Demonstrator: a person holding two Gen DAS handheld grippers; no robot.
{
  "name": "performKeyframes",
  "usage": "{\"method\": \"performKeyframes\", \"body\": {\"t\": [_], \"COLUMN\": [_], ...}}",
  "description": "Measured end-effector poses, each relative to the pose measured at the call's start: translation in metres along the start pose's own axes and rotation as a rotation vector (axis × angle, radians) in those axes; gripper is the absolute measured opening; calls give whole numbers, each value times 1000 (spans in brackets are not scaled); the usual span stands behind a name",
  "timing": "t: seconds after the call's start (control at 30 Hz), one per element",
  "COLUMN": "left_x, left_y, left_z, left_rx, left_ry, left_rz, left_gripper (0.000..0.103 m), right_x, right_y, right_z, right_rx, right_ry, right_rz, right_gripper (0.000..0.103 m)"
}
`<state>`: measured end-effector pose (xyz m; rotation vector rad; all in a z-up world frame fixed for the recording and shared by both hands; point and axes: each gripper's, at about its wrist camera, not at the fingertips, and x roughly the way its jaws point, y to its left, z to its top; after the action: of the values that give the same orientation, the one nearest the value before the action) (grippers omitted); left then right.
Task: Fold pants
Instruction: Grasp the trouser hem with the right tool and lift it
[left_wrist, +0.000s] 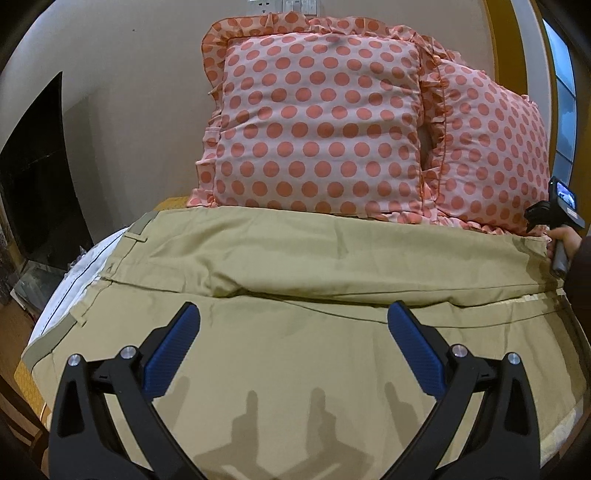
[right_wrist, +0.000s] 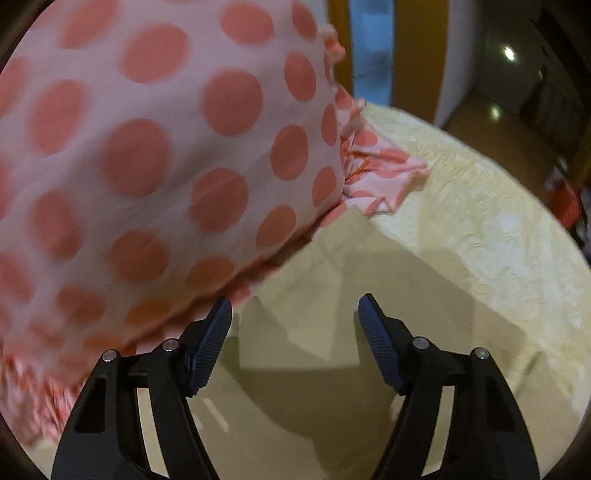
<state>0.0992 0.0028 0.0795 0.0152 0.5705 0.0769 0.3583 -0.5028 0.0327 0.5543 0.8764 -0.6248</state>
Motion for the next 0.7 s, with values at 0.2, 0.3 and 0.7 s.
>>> {"method": "performKeyframes", "body": {"t": [0.2,0.3,0.7], "left_x": [14,13,-20], "left_y": [0,2,57], "left_z": [-1,-1,1], "left_rx": [9,-3,-120], "left_ry": [28,25,-59], "left_rz": [2,-2,-85], "left_gripper": [101,101,101], "right_x": [17,10,-135], "right_y": [10,0,-191], "right_z": [-7,-15,-121], "right_rx": [-84,-102,189], "right_ry": [-55,-91,-173], "right_rz": [-128,-70,655], "right_gripper": [60,21,5]}}
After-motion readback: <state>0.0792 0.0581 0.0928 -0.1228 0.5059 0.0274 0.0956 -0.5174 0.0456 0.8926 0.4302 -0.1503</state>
